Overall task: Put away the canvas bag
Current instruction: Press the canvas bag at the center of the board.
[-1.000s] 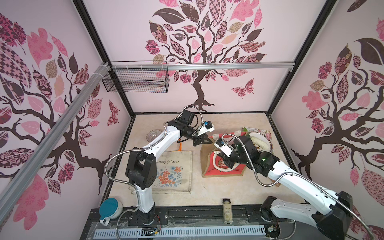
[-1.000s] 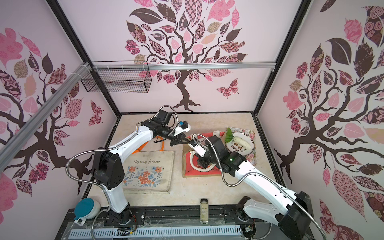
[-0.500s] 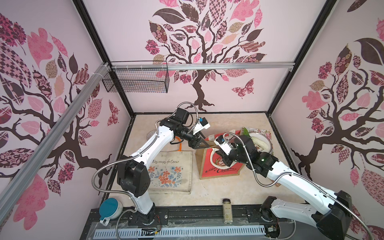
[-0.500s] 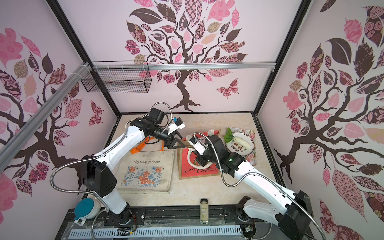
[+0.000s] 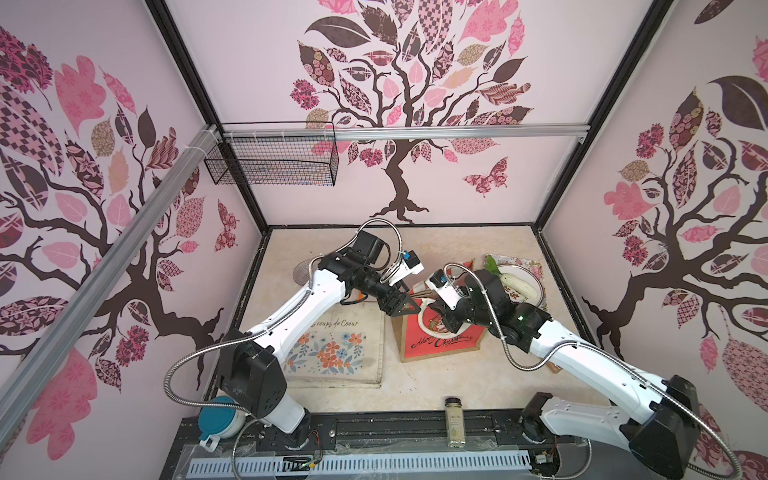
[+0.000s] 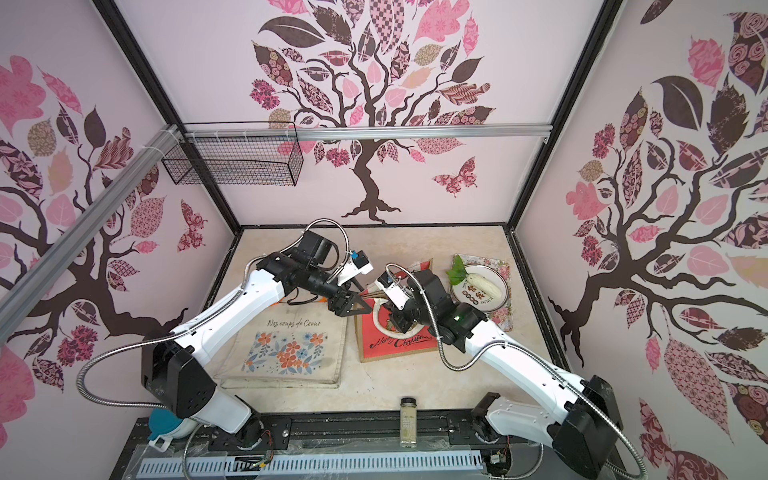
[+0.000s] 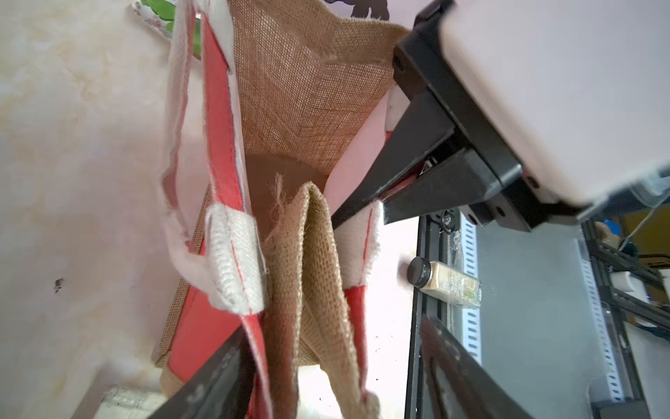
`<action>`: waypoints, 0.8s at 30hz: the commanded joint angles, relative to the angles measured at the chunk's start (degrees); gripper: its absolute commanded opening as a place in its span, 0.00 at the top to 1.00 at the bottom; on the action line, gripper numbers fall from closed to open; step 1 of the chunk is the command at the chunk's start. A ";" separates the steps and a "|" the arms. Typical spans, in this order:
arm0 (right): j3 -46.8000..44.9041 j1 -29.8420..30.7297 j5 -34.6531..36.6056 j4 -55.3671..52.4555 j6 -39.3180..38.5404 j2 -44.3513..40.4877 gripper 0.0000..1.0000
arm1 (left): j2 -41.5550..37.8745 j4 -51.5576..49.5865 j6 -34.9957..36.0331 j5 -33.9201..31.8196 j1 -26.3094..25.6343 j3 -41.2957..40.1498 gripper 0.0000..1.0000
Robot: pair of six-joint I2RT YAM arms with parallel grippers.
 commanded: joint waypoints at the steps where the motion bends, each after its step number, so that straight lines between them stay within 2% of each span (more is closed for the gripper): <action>1: -0.21 -0.37 -3.41 4.94 2.22 0.27 0.88 | -4.18 6.35 -2.09 -8.92 0.19 -3.84 0.29; 3: -0.68 -0.37 -5.10 6.28 3.54 0.39 0.82 | -5.41 8.61 -2.69 -10.05 0.08 -5.37 0.30; 6: -0.57 -0.37 -6.68 7.04 4.42 0.72 0.70 | -6.43 11.59 -4.38 -10.98 -0.11 -7.59 0.38; 7: -0.44 -0.37 -6.46 7.10 4.49 0.79 0.63 | -6.31 11.24 -4.29 -11.40 -0.18 -7.65 0.44; 9: -0.18 -0.37 -5.30 6.49 4.17 0.47 0.57 | -5.77 9.94 -3.99 -11.99 -0.36 -7.30 0.54; 13: 0.09 -0.37 -3.47 5.25 3.29 -1.21 0.49 | -5.14 9.01 -3.63 -12.23 -0.61 -7.54 0.54; 16: 0.85 -0.37 -1.73 3.54 2.86 -1.71 0.48 | -4.89 8.90 -3.32 -12.37 -1.09 -7.64 0.51; 18: 1.75 -0.37 -0.63 2.03 2.66 -1.37 0.48 | -4.43 8.42 -3.23 -12.69 -1.53 -7.43 0.55; 19: 2.00 -0.36 -0.30 1.62 2.66 -1.11 0.49 | -4.20 8.08 -3.08 -12.88 -1.70 -7.31 0.59; 21: 2.12 -0.37 -0.22 1.42 2.98 -1.00 0.49 | -3.87 7.75 -2.93 -13.21 -2.19 -7.21 0.76; 22: 2.27 -0.37 -0.24 1.37 3.45 -1.07 0.50 | -3.76 7.57 -2.89 -13.30 -2.30 -7.16 0.82; 23: 2.45 -0.37 -0.07 1.20 4.08 -1.39 0.50 | -3.81 7.20 -2.69 -13.08 -2.33 -7.01 0.83; 24: 2.71 -0.37 0.06 0.88 4.66 -1.69 0.50 | -4.09 7.39 -2.70 -13.10 -2.33 -7.01 0.90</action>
